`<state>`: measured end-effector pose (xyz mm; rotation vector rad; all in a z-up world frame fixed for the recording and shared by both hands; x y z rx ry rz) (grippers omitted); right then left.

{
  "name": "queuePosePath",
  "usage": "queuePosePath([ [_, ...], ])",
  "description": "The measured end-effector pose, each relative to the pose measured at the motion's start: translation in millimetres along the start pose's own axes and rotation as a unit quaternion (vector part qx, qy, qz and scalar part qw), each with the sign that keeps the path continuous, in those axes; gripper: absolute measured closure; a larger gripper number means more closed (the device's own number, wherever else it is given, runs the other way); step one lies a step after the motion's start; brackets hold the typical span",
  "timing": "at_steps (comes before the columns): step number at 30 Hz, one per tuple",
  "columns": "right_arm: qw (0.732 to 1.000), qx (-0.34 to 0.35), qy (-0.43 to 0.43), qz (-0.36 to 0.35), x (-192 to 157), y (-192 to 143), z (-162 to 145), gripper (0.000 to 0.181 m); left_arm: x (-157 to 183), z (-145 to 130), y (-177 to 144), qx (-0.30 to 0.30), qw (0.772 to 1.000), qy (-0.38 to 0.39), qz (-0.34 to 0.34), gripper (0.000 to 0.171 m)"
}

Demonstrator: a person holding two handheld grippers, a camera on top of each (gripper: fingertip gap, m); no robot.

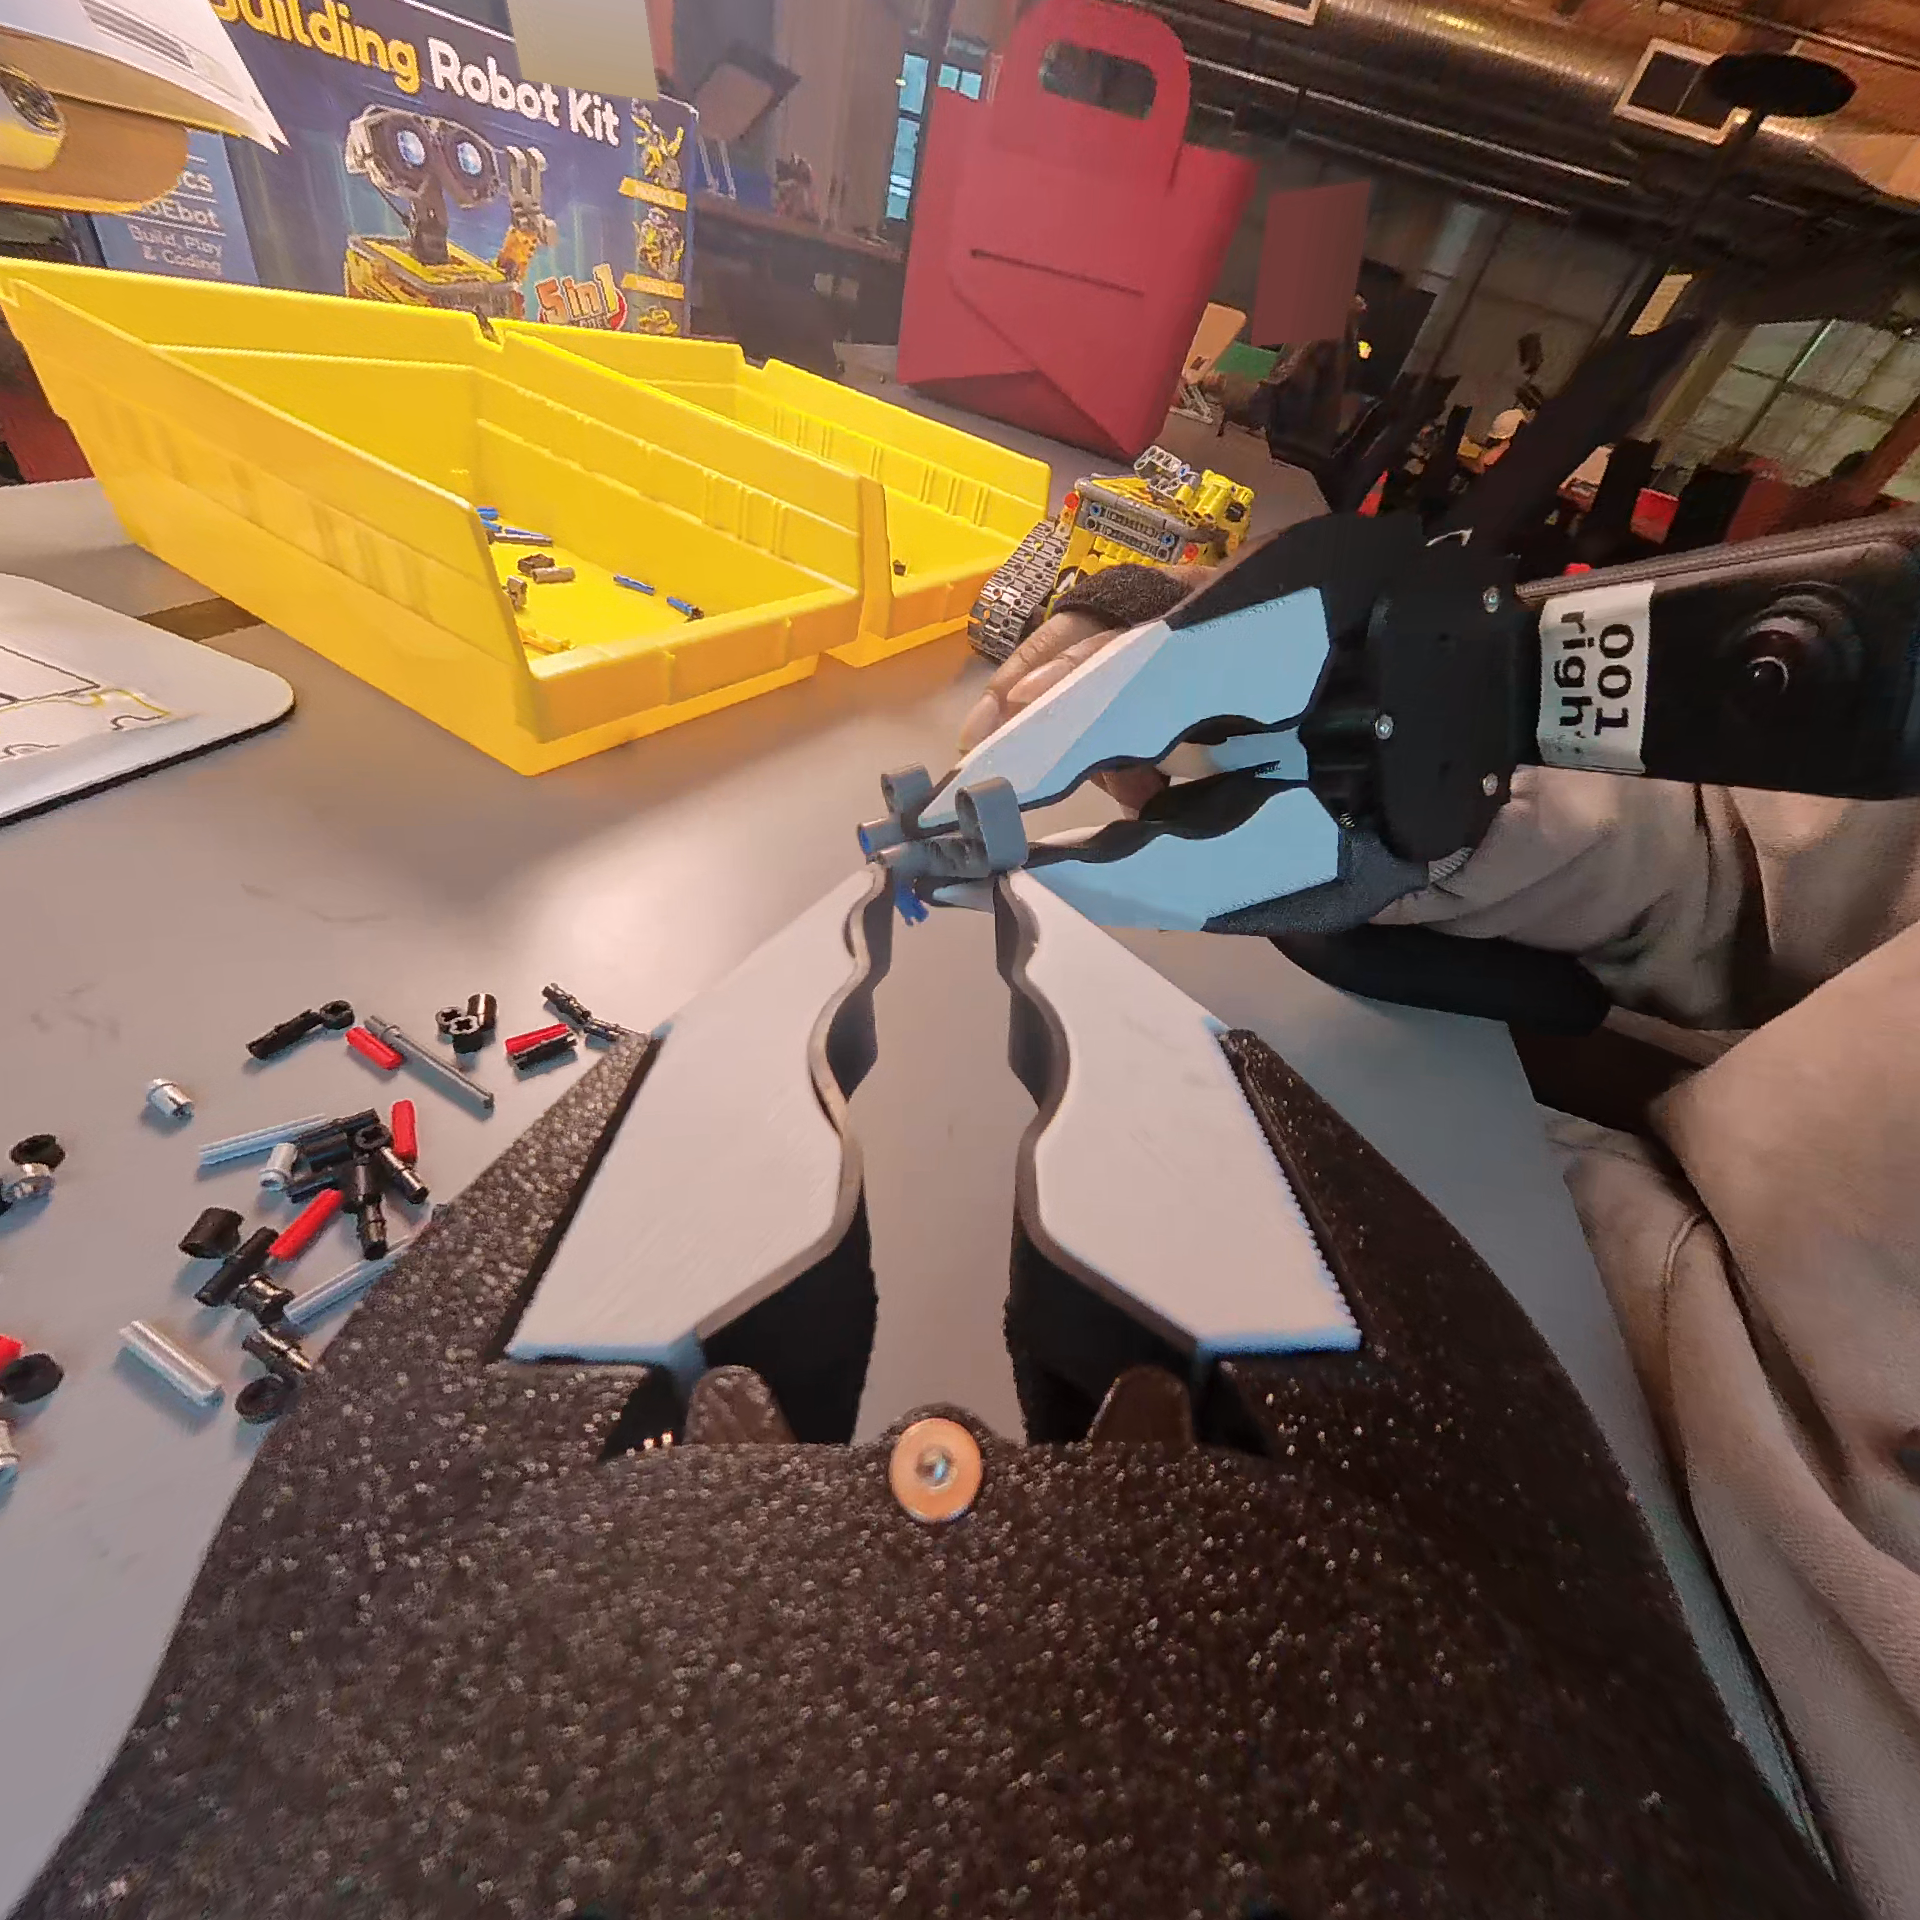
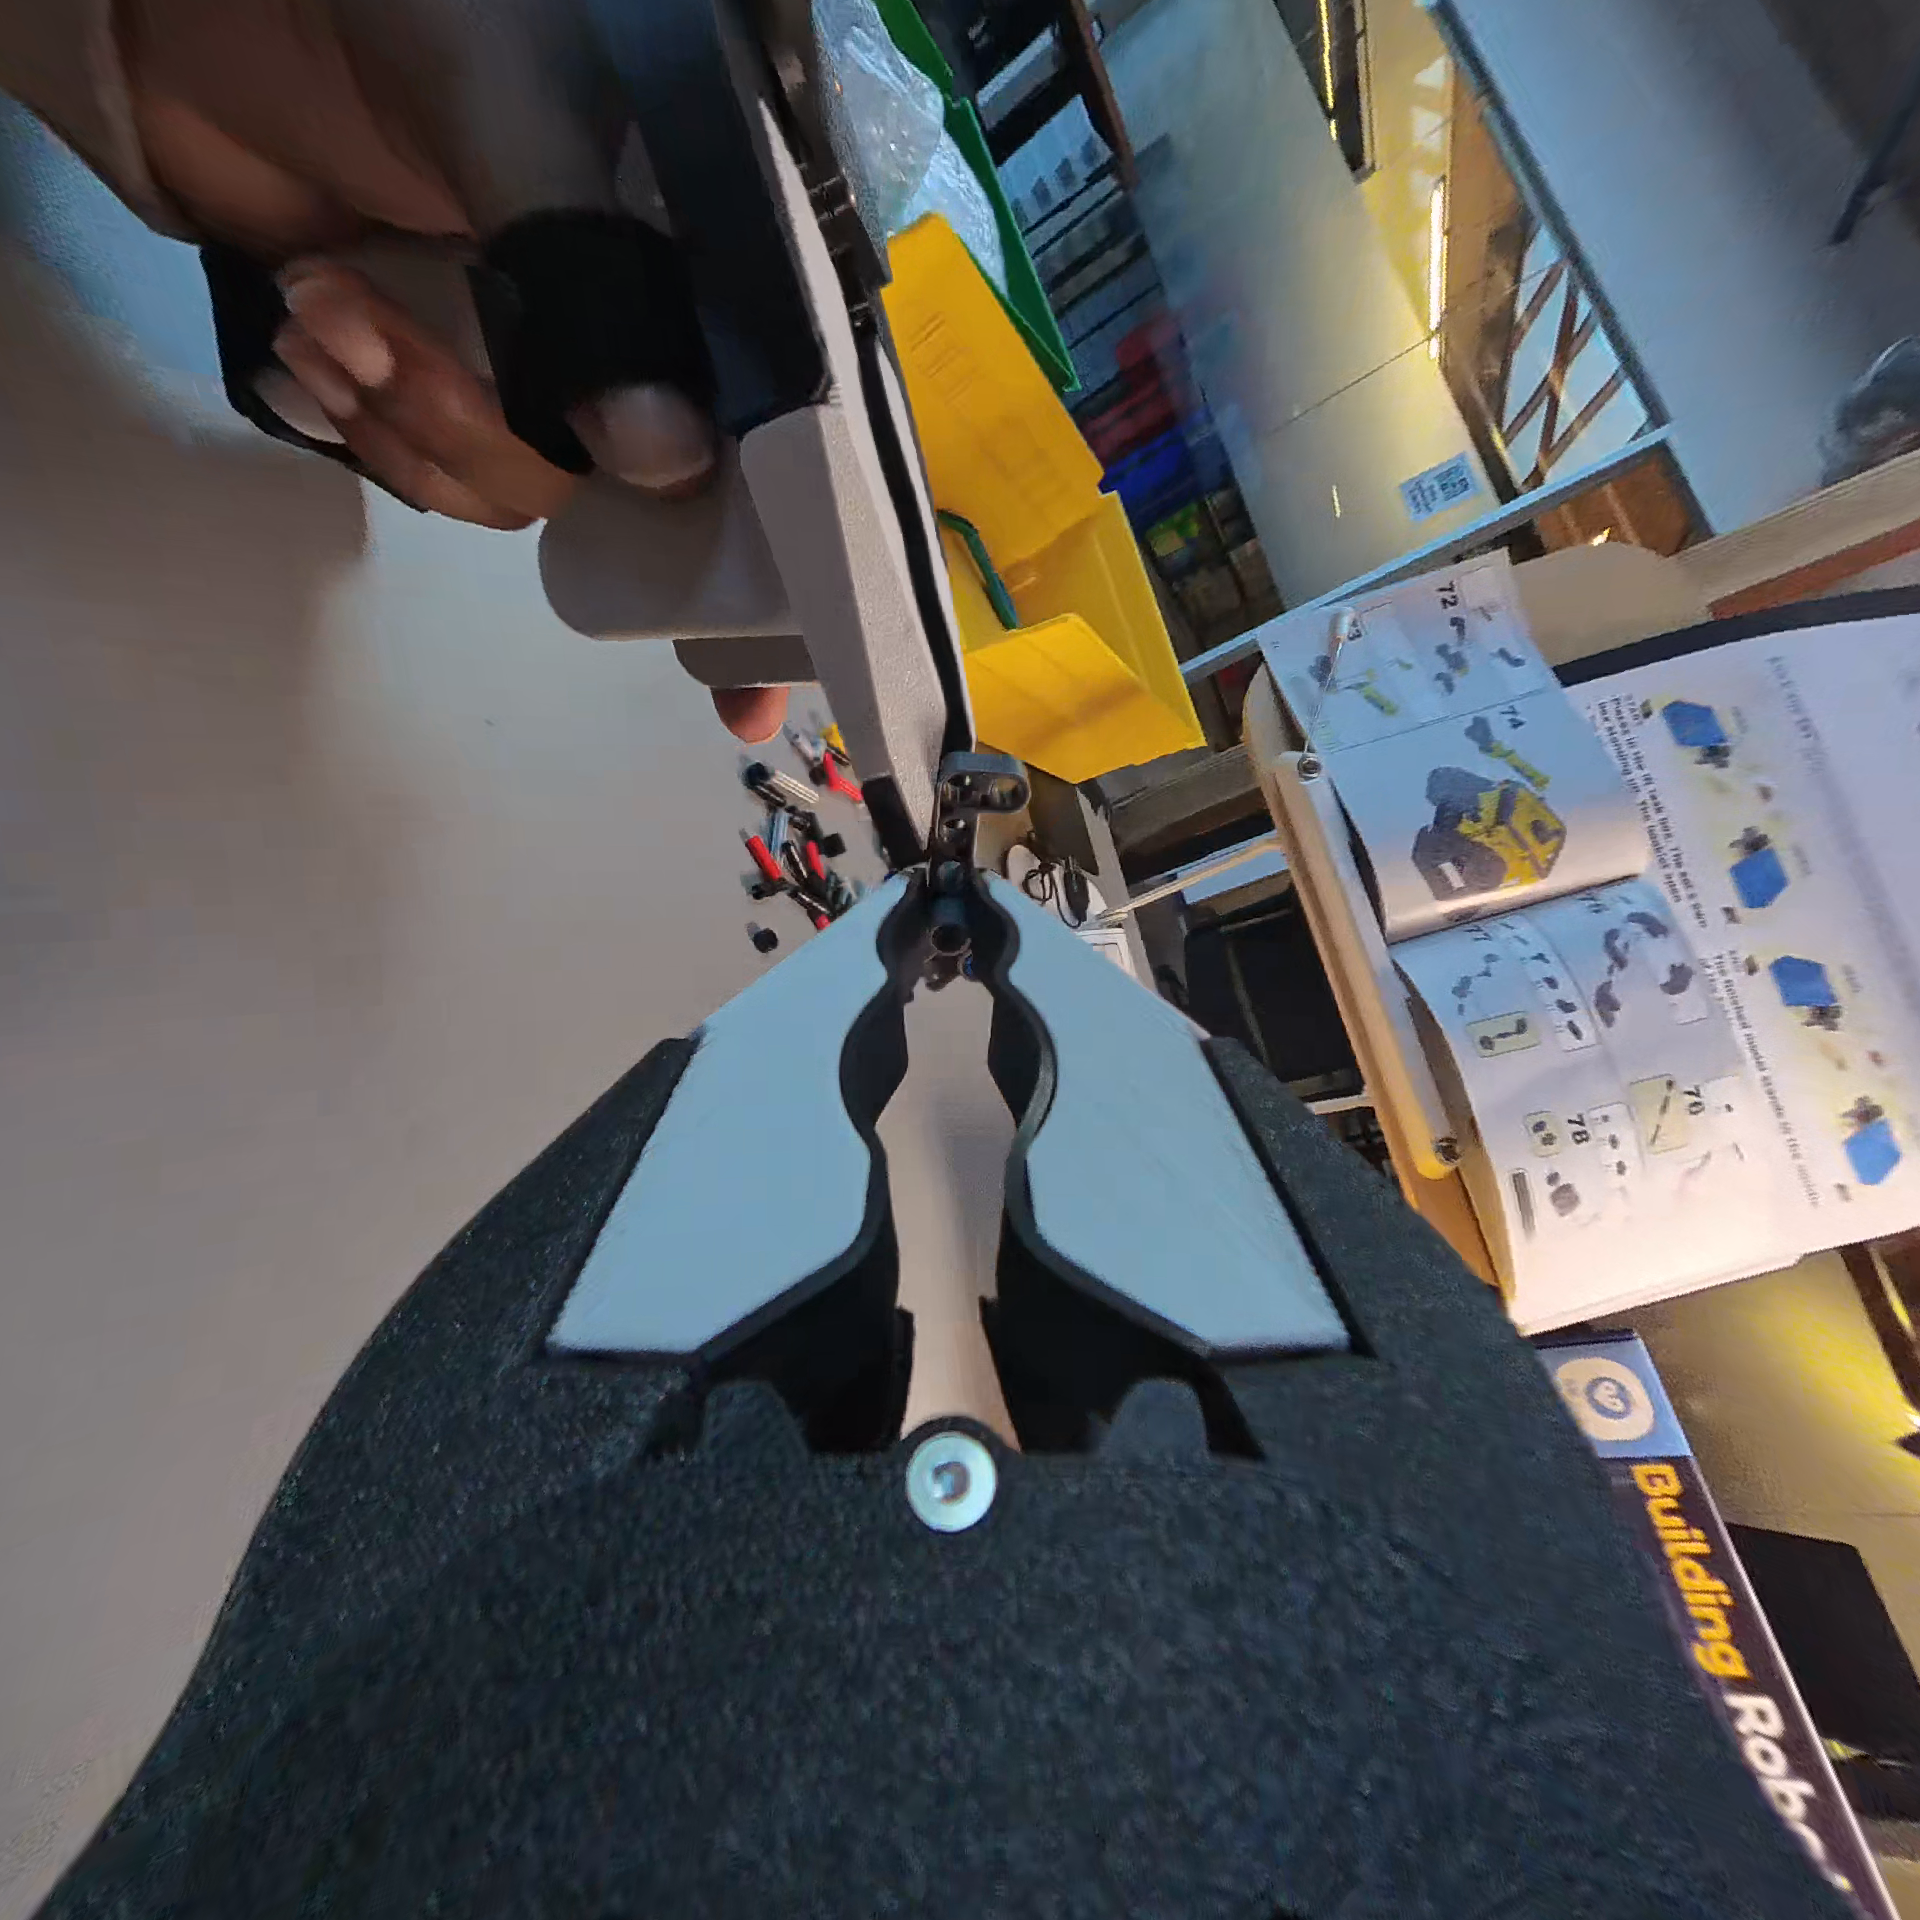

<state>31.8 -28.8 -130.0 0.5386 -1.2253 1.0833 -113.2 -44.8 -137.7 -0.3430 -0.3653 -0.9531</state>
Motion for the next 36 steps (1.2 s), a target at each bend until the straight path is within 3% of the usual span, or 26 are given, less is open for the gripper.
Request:
queuePosePath([
  [1, 1.0, -0.002, -0.007, -0.006, -0.9, -0.6, -0.5, 0.175, -0.1, 0.1, 0.2, -0.002, 1.0, 0.004, 0.003, 0.155],
  [2, 1.0, -0.007, -0.013, -0.017, -1.8, -1.2, -1.5, 0.176, 0.0, -0.3, 0.1, -0.001, 1.0, 0.014, 0.009, 0.171],
  [9, 0.995, 0.074, 0.062, -0.038, -2.5, -14.3, -7.4, 0.176, 9.8, -1.9, 1.5, 0.004, 0.996, 0.09, 0.011, 0.171],
  [12, 0.971, 0.143, 0.19, -0.014, 5.0, -20.2, -15.7, 0.176, 11.5, -0.1, -1.2, 0.021, 0.995, 0.094, -0.002, 0.157],
  [15, 0.921, 0.217, 0.323, 0.014, 15.3, -25.7, -24.5, 0.176, 15.3, -0.3, -1.0, 0.023, 0.995, 0.094, -0.026, 0.15],
  [20, 0.764, 0.329, 0.546, 0.101, 21.1, -22.9, -38.3, 0.175, 24.2, 0.4, 0.2, 0.031, 0.993, 0.101, -0.048, 0.143],
  [27, 0.599, 0.366, 0.677, 0.219, 10.2, -7.3, -46.3, 0.176, 27.9, 5.3, -2.6, 0.053, 0.992, 0.105, -0.048, 0.141],
  [30, 0.56, 0.36, 0.7, 0.258, 4.3, -2.2, -45.9, 0.176, 28.7, 2.7, -1.2, 0.04, 0.991, 0.12, -0.044, 0.147],
  [36, 0.557, 0.332, 0.701, 0.297, -3.0, 1.5, -45.1, 0.175, 32.2, 1.1, -0.1, 0.013, 0.989, 0.143, -0.043, 0.153],
])
Point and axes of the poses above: each gripper's, where its closed fingertips meet, y out along the fingers, z out of its top, x = y × z across the jaws, the point moved 9 cm from there along -y, back along the fingers, and after that the axes turned 13 degrees about -y, right-handed, at the moved point
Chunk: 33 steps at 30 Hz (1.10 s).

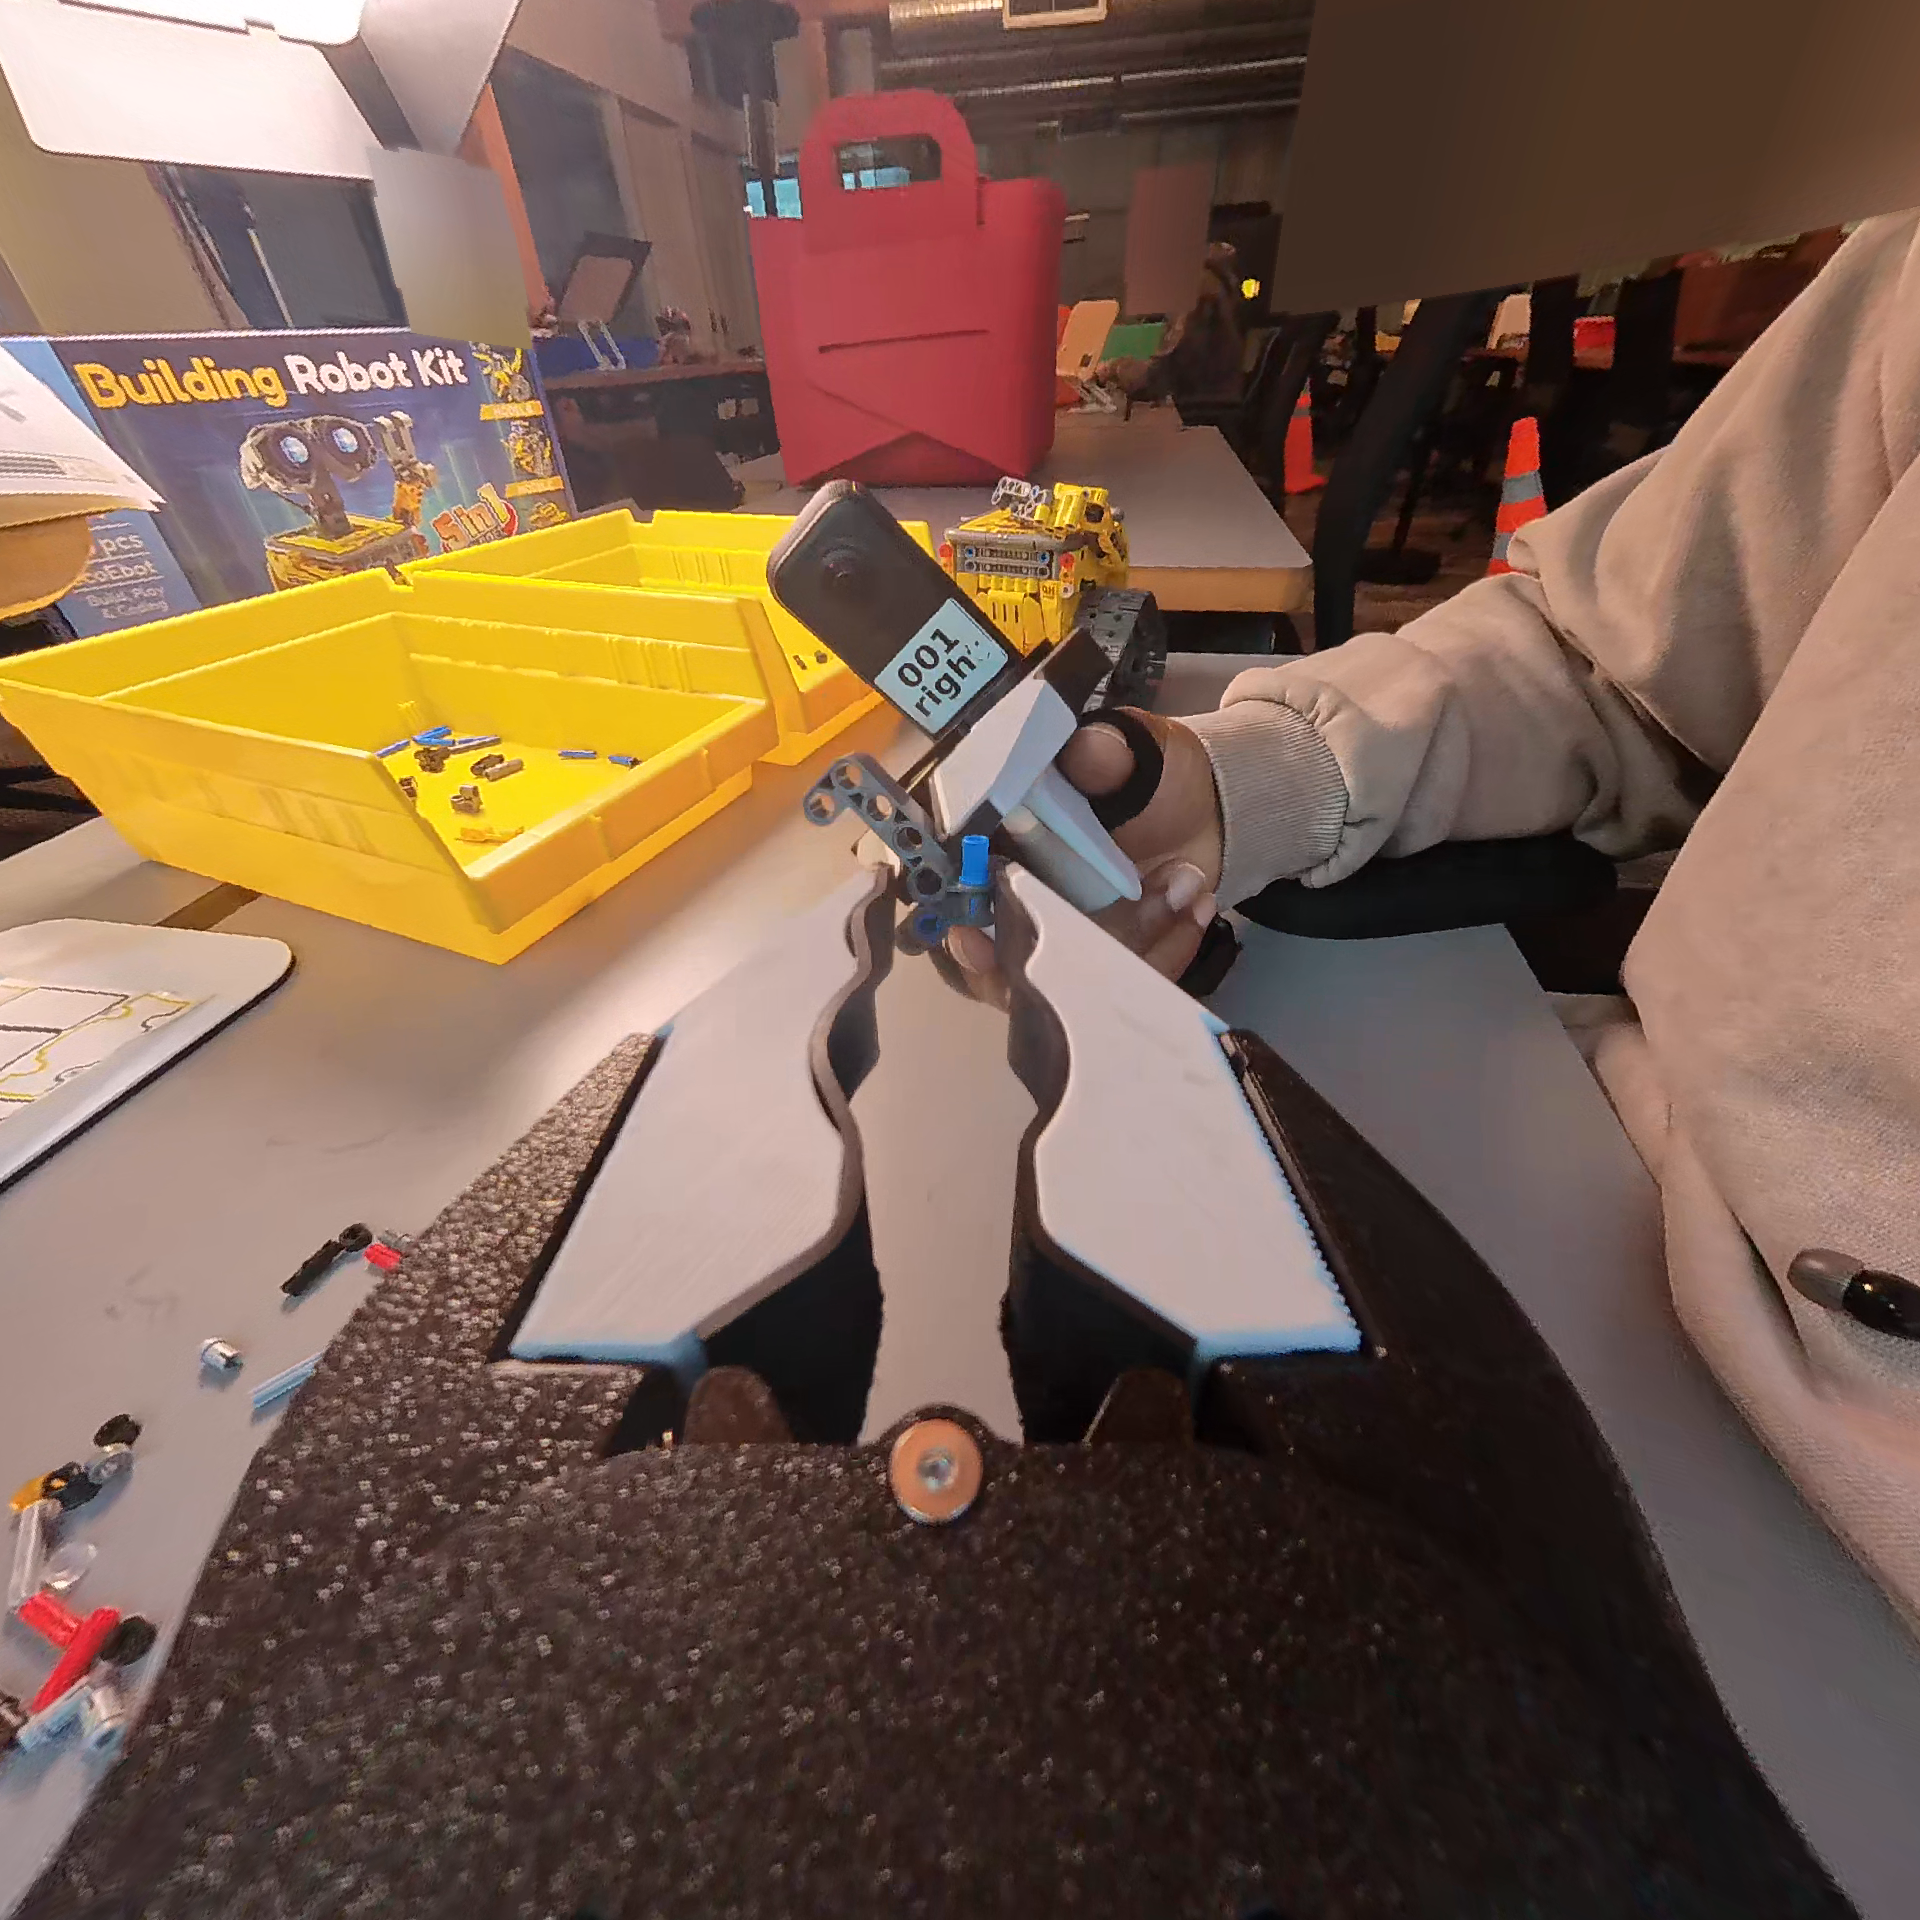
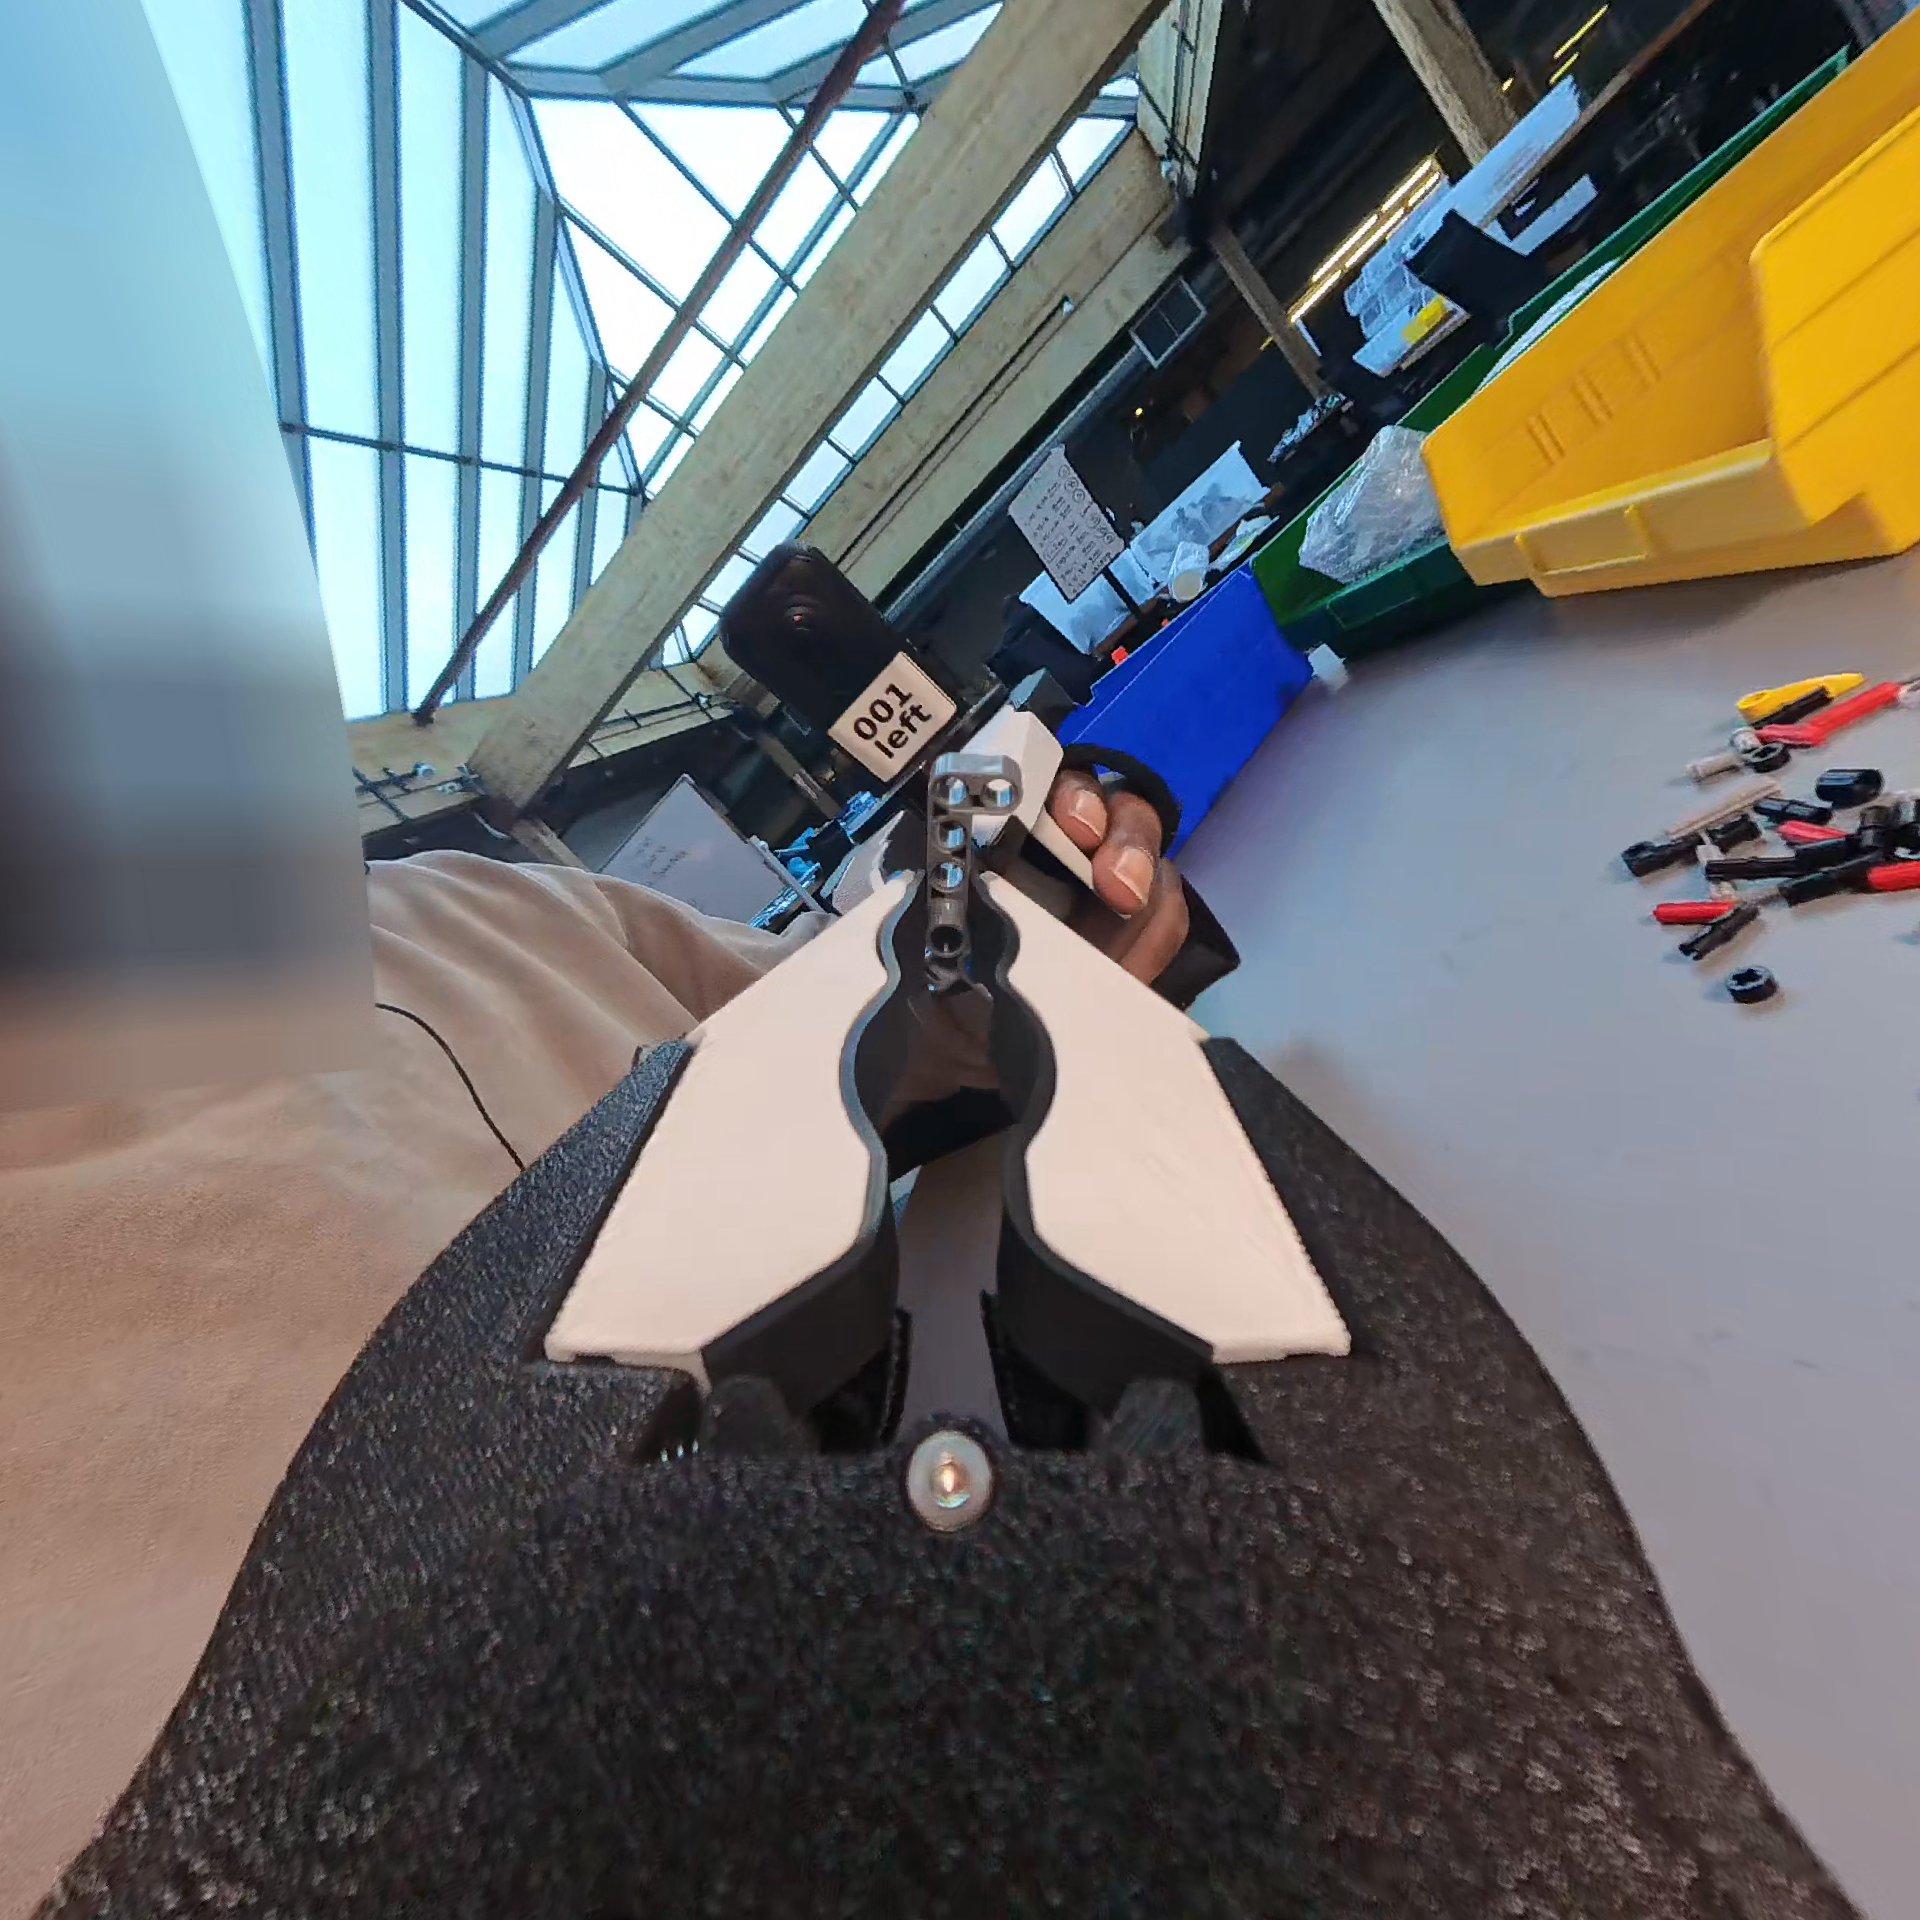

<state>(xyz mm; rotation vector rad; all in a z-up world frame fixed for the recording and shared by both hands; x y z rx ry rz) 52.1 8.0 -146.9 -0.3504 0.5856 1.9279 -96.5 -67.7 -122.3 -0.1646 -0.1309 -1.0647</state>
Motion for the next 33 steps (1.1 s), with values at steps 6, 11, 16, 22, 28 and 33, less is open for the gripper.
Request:
queuePosePath([
  [6, 0.998, -0.008, -0.067, -0.011, -6.9, -5.1, 9.6, 0.173, 4.1, 6.3, -6.1, 0.015, 0.999, 0.044, 0.013, 0.156],
  [11, 0.987, -0.04, -0.152, -0.029, -16.7, 0.5, 8.5, 0.167, 6.3, 6.2, -5.6, 0.019, 0.998, 0.053, 0.013, 0.156],
  [16, 0.957, -0.067, -0.278, -0.054, -28.1, 1.4, 11.0, 0.159, 4.9, 7.7, -5.6, 0.036, 0.999, 0.015, 0.001, 0.156],
  [22, 0.886, -0.105, -0.426, -0.147, -37.9, 6.7, 13.1, 0.165, -2.8, 6.8, -4.8, 0.06, 0.996, -0.066, -0.025, 0.156],
  [28, 0.912, -0.123, -0.377, -0.108, -37.3, 2.9, 13.5, 0.168, -3.1, 2.5, -4.5, 0.036, 0.992, -0.095, -0.069, 0.156],
  [33, 0.95, -0.123, -0.284, -0.049, -30.7, -1.2, 10.0, 0.168, -2.1, -1.7, -1.7, 0.016, 0.987, -0.122, -0.104, 0.155],
])
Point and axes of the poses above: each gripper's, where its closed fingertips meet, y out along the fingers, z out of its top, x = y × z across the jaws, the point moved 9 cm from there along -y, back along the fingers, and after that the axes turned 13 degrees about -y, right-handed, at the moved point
